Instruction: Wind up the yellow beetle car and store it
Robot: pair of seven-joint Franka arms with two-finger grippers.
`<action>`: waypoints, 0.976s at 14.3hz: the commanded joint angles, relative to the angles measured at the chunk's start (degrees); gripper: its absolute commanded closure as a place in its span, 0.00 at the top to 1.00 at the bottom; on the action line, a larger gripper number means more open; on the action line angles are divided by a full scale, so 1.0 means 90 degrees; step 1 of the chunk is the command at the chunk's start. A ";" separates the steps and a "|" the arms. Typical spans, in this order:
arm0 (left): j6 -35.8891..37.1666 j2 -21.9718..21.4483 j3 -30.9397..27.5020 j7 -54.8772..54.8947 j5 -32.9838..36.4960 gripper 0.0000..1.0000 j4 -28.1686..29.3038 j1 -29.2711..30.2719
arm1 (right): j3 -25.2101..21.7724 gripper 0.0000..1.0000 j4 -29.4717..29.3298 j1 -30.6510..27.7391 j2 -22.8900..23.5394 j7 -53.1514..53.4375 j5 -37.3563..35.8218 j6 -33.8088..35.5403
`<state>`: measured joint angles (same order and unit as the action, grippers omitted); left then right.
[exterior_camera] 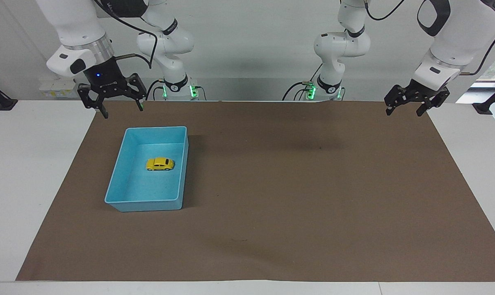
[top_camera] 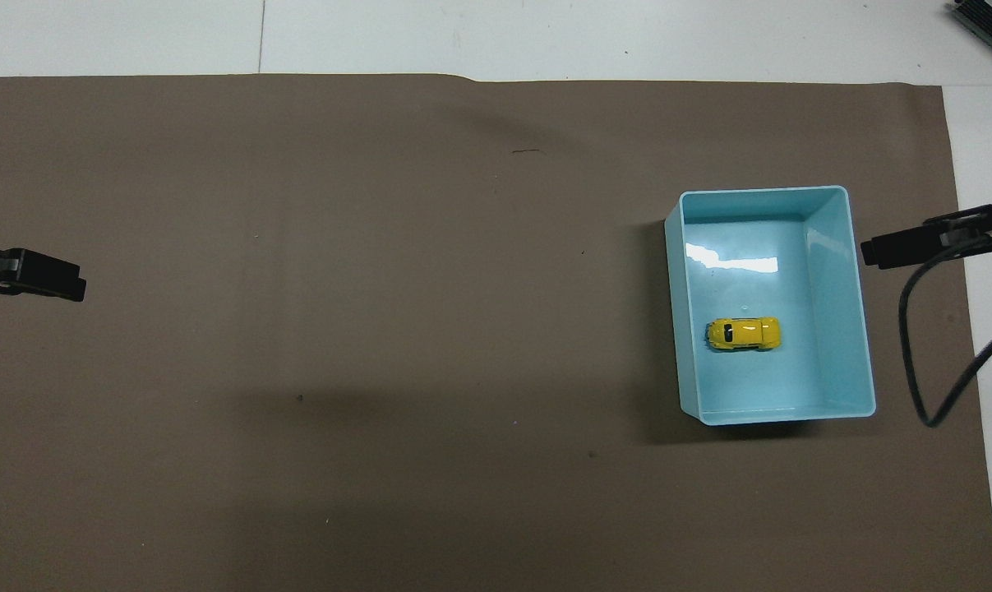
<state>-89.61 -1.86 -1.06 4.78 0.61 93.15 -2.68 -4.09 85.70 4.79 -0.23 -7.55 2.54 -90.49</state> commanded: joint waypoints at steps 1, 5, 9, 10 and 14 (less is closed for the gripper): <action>0.0113 -0.0028 0.0010 0.0035 0.0108 1.00 -0.0057 0.0024 | 0.0181 1.00 -0.0399 -0.0278 -0.0043 0.0846 0.0012 0.0531; 0.0113 -0.0028 0.0010 0.0035 0.0108 1.00 -0.0057 0.0015 | 0.0220 1.00 -0.0528 -0.0297 -0.0082 0.1405 -0.0019 0.0689; 0.0113 -0.0028 0.0010 0.0035 0.0108 1.00 -0.0057 0.0015 | 0.0171 1.00 -0.0499 -0.0356 -0.0121 0.1376 -0.0018 0.0641; 0.0113 -0.0019 0.0010 0.0035 0.0108 1.00 -0.0057 0.0015 | 0.0181 1.00 -0.0508 -0.0356 -0.0121 0.1386 -0.0018 0.0660; 0.0113 -0.0019 0.0010 0.0035 0.0108 1.00 -0.0057 0.0024 | 0.0210 1.00 -0.0508 -0.0346 -0.0121 0.1396 -0.0048 0.0719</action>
<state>-89.61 -1.86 -1.06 4.78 0.61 93.15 -2.68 -3.21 81.66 2.57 -1.21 3.90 2.47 -85.22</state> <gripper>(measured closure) 0.000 0.000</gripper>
